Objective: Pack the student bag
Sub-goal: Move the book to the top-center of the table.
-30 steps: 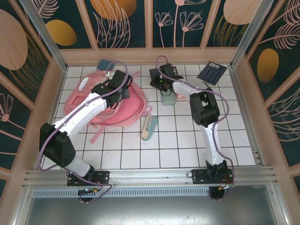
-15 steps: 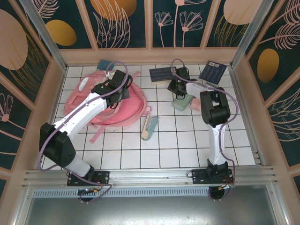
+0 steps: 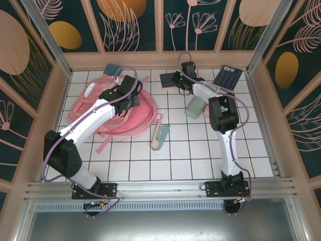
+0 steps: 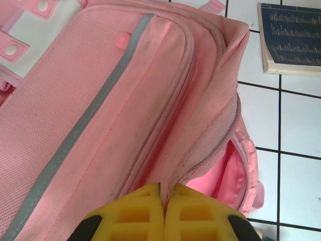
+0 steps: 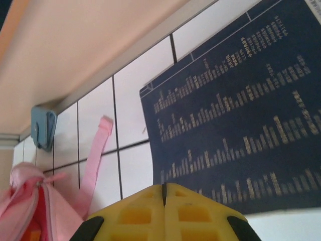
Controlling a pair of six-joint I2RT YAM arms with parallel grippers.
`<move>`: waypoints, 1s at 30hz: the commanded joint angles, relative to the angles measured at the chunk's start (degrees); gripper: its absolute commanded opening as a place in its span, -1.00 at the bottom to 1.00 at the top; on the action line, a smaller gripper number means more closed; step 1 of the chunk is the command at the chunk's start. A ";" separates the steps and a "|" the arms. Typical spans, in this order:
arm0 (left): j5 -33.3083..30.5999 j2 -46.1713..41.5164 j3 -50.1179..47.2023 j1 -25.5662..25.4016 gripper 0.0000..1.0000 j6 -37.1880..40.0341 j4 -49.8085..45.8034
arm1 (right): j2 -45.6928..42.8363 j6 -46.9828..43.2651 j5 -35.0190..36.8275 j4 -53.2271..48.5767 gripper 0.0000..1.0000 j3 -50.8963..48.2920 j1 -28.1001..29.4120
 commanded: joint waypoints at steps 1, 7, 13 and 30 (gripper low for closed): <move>0.41 -0.09 -0.94 0.64 -1.00 -0.98 1.47 | 6.78 4.55 -0.34 -1.07 -1.00 6.61 -0.14; 0.73 -0.09 -1.00 0.64 -0.99 -1.07 1.33 | 14.06 3.12 -1.45 -9.88 -1.00 17.26 1.20; -0.50 0.14 -1.47 0.62 -0.93 -0.93 1.46 | 7.80 -1.28 1.53 -15.90 -1.00 6.65 3.40; 4.79 5.96 4.94 0.64 -0.23 1.64 5.36 | -20.38 -10.19 -1.51 -10.24 -0.93 -32.22 3.81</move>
